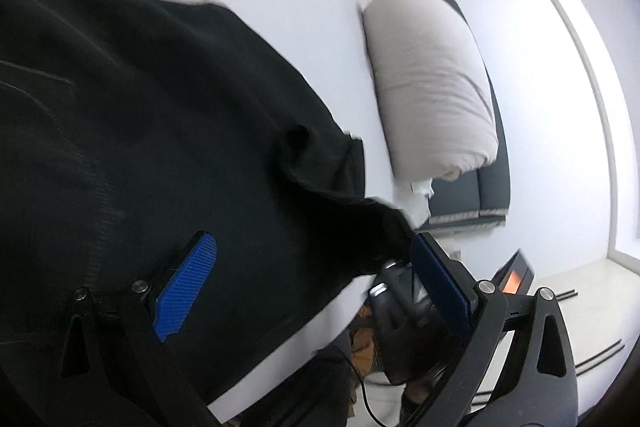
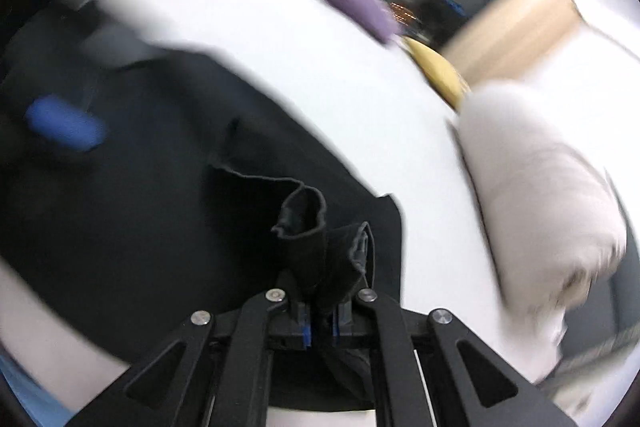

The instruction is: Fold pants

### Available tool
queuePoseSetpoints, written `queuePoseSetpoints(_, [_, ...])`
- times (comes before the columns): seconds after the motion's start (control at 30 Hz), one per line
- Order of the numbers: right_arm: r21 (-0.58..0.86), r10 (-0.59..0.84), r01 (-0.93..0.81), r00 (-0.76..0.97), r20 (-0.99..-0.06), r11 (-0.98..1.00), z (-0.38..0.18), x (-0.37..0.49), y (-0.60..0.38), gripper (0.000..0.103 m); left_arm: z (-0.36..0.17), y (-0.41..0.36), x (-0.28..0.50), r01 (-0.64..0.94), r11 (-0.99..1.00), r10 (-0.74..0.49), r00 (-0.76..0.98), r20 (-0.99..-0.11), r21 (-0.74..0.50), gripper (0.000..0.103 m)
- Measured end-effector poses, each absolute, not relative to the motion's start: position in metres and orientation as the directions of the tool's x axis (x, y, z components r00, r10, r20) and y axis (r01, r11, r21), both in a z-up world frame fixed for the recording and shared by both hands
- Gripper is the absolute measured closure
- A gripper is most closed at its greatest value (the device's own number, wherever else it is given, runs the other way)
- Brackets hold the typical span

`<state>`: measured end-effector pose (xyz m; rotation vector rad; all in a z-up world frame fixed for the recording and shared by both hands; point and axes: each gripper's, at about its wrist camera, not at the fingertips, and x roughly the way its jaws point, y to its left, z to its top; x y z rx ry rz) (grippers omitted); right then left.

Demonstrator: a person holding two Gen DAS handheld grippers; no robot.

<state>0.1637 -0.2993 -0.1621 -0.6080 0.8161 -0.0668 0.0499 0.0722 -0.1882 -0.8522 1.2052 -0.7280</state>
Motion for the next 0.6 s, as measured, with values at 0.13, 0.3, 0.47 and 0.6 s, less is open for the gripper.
queuePoseSetpoints(0.13, [-0.775,-0.218,-0.394,0.807,-0.549,0.494,-0.184,0.13,-0.219,0.096,-0.196,0.109,0.044,-0.025,0.474,-0.843,0.275,-0.462,-0.88,0.004])
queuePoseSetpoints(0.3, [-0.793,-0.21,-0.57,0.766,-0.608,0.216,-0.238,0.102,-0.202,0.099,-0.205,0.122,0.037,-0.076,0.458,-0.831,0.317,-0.457,-0.886,0.004])
queuePoseSetpoints(0.47, [-0.781,-0.195,-0.571,0.76,-0.62,0.254,-0.226,0.094,-0.188,0.099,-0.203,0.097,0.035,-0.064,0.453,-0.857,0.243,-0.454,-0.889,0.004])
queuePoseSetpoints(0.6, [-0.785,-0.172,-0.529,0.783,-0.598,0.323,-0.212,0.101,-0.189,0.099,-0.205,0.075,0.035,-0.055,0.488,-0.851,0.192,-0.488,-0.871,0.004])
